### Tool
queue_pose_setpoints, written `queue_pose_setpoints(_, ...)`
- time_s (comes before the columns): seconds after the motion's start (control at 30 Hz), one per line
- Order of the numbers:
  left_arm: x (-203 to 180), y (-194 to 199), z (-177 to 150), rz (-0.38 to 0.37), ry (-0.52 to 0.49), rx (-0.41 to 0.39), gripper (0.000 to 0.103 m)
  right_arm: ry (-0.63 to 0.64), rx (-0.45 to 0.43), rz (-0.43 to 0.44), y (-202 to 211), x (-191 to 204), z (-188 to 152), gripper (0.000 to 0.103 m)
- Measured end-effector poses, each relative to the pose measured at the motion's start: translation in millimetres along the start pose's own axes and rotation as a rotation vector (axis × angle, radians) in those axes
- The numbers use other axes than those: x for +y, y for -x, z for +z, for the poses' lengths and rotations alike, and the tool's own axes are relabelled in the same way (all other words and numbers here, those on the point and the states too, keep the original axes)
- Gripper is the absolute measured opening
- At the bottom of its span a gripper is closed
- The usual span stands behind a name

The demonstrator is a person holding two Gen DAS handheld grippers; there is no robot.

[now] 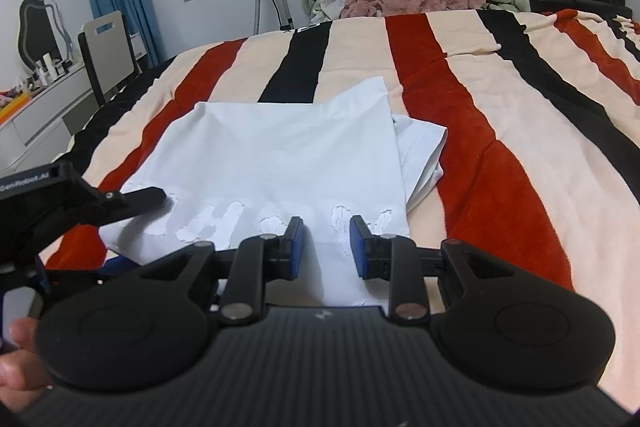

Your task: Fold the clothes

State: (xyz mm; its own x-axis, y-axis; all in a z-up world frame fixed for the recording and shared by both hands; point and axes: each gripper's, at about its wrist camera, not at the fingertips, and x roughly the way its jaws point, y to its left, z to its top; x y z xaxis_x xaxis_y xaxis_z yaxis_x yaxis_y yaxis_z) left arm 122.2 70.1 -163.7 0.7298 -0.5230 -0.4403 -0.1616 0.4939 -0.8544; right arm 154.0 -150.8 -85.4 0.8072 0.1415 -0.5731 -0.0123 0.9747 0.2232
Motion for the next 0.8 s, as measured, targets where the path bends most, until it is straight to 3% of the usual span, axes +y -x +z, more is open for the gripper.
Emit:
queue_pose_setpoints(0.1, 3.1, -0.7, -0.9, -0.004, 0.008, -0.007, 0.038, -0.089, 0.011, 0.031, 7.2, -5.3, 5.5, 0.033)
queue_pose_setpoints(0.13, 2.9, -0.7, -1.4, -0.003, 0.001, -0.01, 0.037, -0.144, 0.016, 0.072, 10.9, -8.9, 7.8, 0.046)
queue_pose_setpoints(0.17, 2.2, -0.8, -1.8, -0.002, -0.008, -0.013, 0.036, -0.204, 0.02, 0.128, 14.7, -13.2, 9.8, 0.068)
queue_pose_setpoints(0.23, 2.0, -0.7, -1.8, -0.005, -0.014, -0.017, 0.035, -0.364, 0.021, 0.254, 22.9, -23.7, 10.1, 0.096)
queue_pose_setpoints(0.37, 5.1, 2.7, -3.3, -0.015, 0.012, -0.022, 0.034, -0.611, 0.104, 0.397, 25.9, -36.8, 0.2, 0.093)
queue_pose_setpoints(0.53, 6.7, 4.0, -2.7, -0.03, 0.03, -0.036, 0.029, -0.834, 0.232, 0.461, 5.3, -48.9, -25.0, 0.094)
queue_pose_setpoints(0.67, 8.1, 8.0, 1.7, -0.084, 0.061, -0.061, 0.025, -0.952, 0.237, 0.466, -15.2, -59.6, -39.9, 0.093)
queue_pose_setpoints(0.7, 8.2, 9.8, 2.2, -0.091, 0.066, -0.069, 0.024, -0.973, 0.231, 0.461, -20.0, -62.3, -41.8, 0.089)
queue_pose_setpoints(0.77, 8.7, 13.0, 2.8, -0.102, 0.074, -0.082, 0.024, -1.027, 0.201, 0.43, -23.7, -71.3, -43.4, 0.068)
queue_pose_setpoints(0.8, 9.1, 14.2, 2.8, -0.105, 0.079, -0.085, 0.024, -1.048, 0.178, 0.408, -22.8, -76.7, -44.4, 0.064)
